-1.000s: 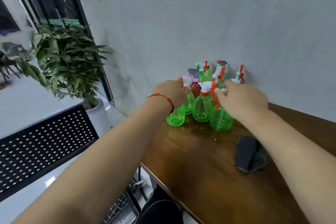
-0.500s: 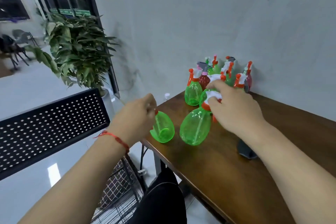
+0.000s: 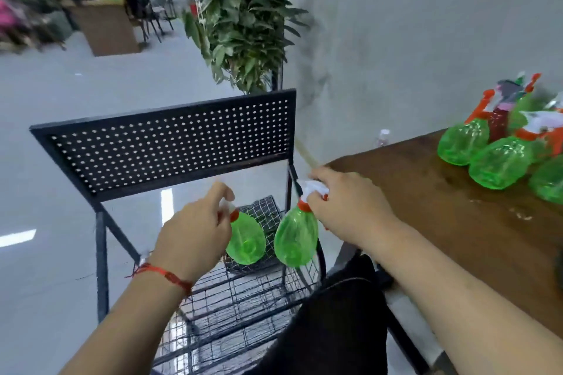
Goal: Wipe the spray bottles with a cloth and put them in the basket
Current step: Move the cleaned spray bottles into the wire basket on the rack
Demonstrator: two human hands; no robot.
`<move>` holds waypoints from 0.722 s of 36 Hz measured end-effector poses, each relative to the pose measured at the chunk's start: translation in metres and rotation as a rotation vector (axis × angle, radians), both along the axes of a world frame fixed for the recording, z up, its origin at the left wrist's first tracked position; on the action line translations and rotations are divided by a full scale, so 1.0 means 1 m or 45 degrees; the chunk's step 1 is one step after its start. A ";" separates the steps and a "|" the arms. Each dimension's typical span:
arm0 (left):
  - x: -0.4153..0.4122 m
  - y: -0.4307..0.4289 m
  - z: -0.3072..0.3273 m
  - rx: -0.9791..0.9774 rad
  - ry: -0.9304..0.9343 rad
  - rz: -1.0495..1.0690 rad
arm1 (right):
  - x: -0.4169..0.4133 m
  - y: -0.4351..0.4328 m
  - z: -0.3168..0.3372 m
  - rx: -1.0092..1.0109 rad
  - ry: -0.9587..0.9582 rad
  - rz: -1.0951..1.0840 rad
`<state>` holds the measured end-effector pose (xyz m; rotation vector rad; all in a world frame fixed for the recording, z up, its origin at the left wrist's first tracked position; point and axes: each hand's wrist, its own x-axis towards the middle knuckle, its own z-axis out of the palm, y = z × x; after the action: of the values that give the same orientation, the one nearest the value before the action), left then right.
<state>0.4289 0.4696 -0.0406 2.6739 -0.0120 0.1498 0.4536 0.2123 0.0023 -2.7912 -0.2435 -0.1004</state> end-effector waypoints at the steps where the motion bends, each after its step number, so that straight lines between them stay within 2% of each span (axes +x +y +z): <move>1: 0.004 0.008 -0.012 -0.010 0.036 0.020 | 0.006 0.010 -0.012 0.000 0.037 0.026; 9: 0.041 0.042 -0.114 0.024 0.374 0.151 | 0.057 0.070 -0.118 -0.022 0.372 0.083; 14: 0.063 0.048 -0.169 0.166 0.447 0.145 | 0.085 0.103 -0.164 0.024 0.471 0.050; 20: 0.082 0.049 -0.208 0.306 0.539 0.159 | 0.113 0.140 -0.209 0.042 0.510 0.034; 26: 0.088 0.040 -0.216 0.393 0.609 0.152 | 0.123 0.155 -0.242 0.030 0.527 -0.008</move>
<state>0.5166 0.5099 -0.2563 2.9456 0.2977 -0.4944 0.5762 0.3675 -0.2392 -2.7099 -0.1279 0.4646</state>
